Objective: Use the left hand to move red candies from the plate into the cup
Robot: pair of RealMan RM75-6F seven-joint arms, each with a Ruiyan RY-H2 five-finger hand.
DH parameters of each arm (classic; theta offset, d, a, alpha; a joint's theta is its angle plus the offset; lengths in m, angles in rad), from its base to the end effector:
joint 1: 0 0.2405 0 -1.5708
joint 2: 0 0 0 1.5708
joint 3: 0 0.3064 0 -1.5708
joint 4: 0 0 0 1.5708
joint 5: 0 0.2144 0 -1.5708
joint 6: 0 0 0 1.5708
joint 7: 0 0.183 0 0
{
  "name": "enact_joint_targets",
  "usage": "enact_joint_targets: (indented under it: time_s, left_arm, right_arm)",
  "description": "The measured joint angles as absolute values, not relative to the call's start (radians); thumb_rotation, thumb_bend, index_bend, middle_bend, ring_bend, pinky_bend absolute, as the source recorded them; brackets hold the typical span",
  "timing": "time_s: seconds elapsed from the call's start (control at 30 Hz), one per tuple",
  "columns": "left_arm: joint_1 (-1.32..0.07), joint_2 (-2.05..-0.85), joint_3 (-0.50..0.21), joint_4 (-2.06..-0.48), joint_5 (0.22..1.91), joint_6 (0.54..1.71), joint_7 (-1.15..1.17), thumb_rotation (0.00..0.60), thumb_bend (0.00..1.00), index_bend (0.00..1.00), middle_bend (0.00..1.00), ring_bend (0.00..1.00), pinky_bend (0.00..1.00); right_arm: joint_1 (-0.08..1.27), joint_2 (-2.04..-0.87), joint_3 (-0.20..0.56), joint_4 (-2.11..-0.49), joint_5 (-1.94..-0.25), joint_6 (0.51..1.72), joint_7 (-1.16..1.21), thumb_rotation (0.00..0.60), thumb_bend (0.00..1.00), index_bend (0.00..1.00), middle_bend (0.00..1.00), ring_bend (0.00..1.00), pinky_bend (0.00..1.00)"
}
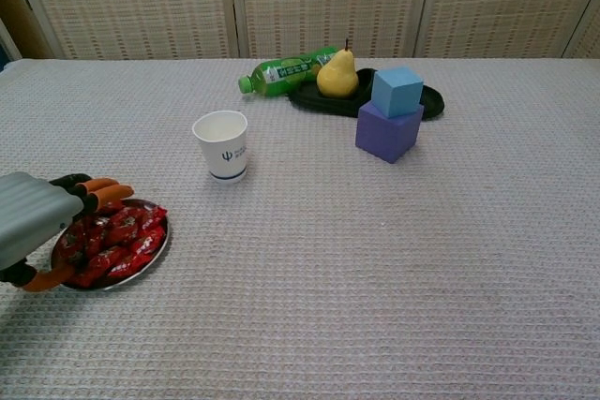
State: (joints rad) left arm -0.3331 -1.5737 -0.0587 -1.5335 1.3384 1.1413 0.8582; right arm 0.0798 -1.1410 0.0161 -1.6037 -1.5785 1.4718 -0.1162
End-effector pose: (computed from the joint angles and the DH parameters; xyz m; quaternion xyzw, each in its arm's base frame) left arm -0.2768 0.2847 -0.0395 -0.7867 -0.2434 -0.2164 0.5244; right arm -0.3499 -0.2144 0.1559 0.6446 -0.3525 0.3579 0.5763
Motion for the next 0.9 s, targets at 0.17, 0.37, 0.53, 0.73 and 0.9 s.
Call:
enact_joint_targets:
  time_s: [0.17,0.37,0.53,0.73,0.9]
  left_arm:
    - [-0.347,-1.593,-0.051,-1.504,1.341,1.144,0.859,0.6,0.34,0.17,0.2,0.24,0.72]
    - [-0.358,-1.613,-0.032,-1.472,1.372,1.159,0.835,0.6,0.34,0.25,0.28,0.31,0.77]
    - [-0.366,-1.63,-0.023,-1.434,1.388,1.165,0.802,0.6,0.34,0.32,0.34,0.36,0.82]
    - [-0.369,-1.655,-0.015,-1.378,1.428,1.192,0.731,0.6,0.37,0.48,0.45,0.48,0.94]
    - [-0.369,-1.678,-0.002,-1.331,1.47,1.225,0.693,0.6,0.38,0.53,0.49,0.5,0.96]
  right_arm:
    - [0.079,-1.141,0.017,-1.603,-1.575,1.471,-0.117,0.6,0.0,0.0,0.0,0.0,0.0]
    - [0.08,-1.141,0.017,-1.604,-1.573,1.47,-0.119,0.6,0.0,0.0,0.0,0.0,0.0]
    - [0.081,-1.141,0.015,-1.604,-1.573,1.466,-0.122,0.6,0.0,0.0,0.0,0.0,0.0]
    - [0.08,-1.139,0.015,-1.608,-1.569,1.465,-0.124,0.6,0.0,0.0,0.0,0.0,0.0]
    - [0.08,-1.138,0.014,-1.611,-1.568,1.462,-0.127,0.6,0.0,0.0,0.0,0.0,0.0]
